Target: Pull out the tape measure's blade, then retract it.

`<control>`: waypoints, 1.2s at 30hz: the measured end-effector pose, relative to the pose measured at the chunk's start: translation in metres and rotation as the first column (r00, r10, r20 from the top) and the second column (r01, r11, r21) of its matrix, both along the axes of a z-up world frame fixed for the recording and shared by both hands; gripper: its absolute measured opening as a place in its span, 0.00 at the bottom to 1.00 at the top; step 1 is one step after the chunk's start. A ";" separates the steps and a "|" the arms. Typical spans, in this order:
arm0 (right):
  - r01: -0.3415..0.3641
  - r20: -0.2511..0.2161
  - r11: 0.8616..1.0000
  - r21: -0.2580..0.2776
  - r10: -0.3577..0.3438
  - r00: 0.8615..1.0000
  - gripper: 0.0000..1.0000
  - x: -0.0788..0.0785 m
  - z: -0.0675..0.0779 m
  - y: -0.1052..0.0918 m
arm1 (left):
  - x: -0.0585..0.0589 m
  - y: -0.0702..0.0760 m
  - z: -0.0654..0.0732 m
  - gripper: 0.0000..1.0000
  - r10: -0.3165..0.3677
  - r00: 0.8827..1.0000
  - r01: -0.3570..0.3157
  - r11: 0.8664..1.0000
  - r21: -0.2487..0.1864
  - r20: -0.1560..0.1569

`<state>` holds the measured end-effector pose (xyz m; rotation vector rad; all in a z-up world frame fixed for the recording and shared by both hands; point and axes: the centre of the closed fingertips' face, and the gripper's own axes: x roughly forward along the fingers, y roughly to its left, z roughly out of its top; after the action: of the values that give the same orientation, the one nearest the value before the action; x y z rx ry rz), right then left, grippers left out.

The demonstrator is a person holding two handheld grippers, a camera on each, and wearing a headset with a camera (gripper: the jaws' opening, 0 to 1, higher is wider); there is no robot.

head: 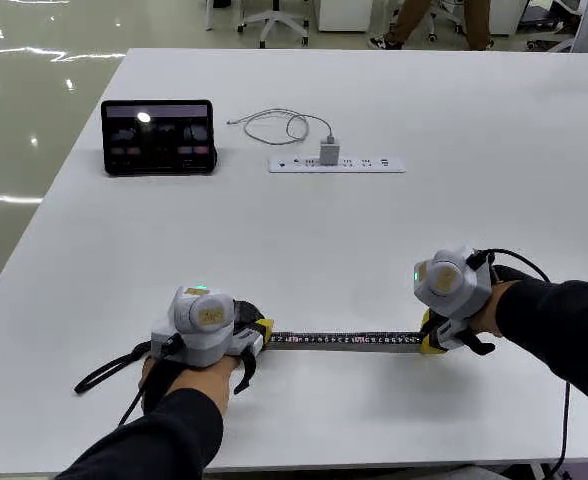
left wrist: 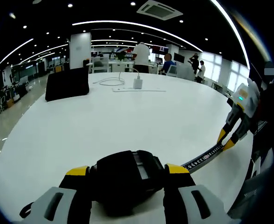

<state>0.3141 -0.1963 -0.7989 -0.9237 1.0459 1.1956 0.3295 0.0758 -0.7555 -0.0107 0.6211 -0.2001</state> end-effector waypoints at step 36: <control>-0.044 0.014 0.999 0.020 0.043 0.999 0.11 0.000 0.001 0.019 | 0.000 0.000 0.001 0.59 -0.006 1.000 0.006 1.000 -0.006 0.004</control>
<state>0.3145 -0.1768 -0.7980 -0.9414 1.0054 1.2324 0.3291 0.0753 -0.7549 -0.0146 0.6167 -0.2074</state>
